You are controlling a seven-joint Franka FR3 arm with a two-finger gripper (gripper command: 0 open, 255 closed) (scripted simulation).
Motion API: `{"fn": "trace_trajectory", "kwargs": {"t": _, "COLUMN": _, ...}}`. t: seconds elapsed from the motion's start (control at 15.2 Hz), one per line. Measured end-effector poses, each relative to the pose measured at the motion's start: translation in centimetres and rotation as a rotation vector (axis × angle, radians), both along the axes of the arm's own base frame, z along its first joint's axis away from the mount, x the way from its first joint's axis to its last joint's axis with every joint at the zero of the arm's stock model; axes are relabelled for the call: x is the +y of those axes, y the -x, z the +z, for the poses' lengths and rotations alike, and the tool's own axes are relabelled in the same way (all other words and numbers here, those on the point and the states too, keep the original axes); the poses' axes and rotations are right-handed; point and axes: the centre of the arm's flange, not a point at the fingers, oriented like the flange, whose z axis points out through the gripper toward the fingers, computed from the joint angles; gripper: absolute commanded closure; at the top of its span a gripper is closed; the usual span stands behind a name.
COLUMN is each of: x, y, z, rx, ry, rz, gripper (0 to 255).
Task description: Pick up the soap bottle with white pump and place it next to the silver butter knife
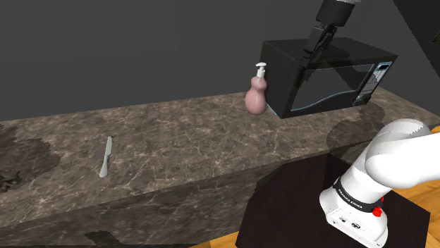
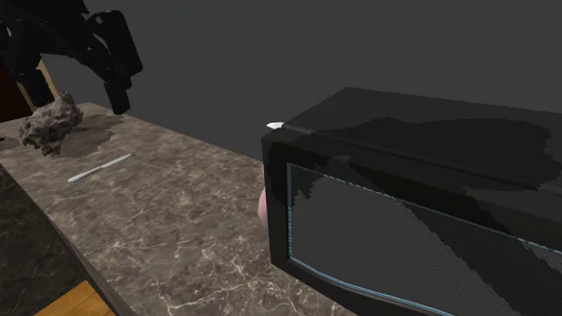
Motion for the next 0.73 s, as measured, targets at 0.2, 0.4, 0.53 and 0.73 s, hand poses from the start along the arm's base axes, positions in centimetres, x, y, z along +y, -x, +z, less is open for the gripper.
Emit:
{"fn": "trace_trajectory", "kwargs": {"t": 0.2, "x": -0.2, "y": -0.8, "z": -1.2, "rx": -0.011, "ry": 0.007, "rz": -0.025, "gripper": 0}}
{"fn": "trace_trajectory", "kwargs": {"t": 0.4, "x": -0.9, "y": -2.5, "z": -4.1, "rx": -0.040, "ry": 0.022, "rz": -0.082, "gripper": 0}}
{"fn": "trace_trajectory", "kwargs": {"t": 0.53, "x": -1.2, "y": -3.8, "z": -5.7, "rx": -0.063, "ry": 0.033, "rz": -0.123, "gripper": 0}}
{"fn": "trace_trajectory", "kwargs": {"t": 0.73, "x": -1.8, "y": -5.6, "z": -8.8, "rx": -0.095, "ry": 0.049, "rz": -0.185, "gripper": 0}}
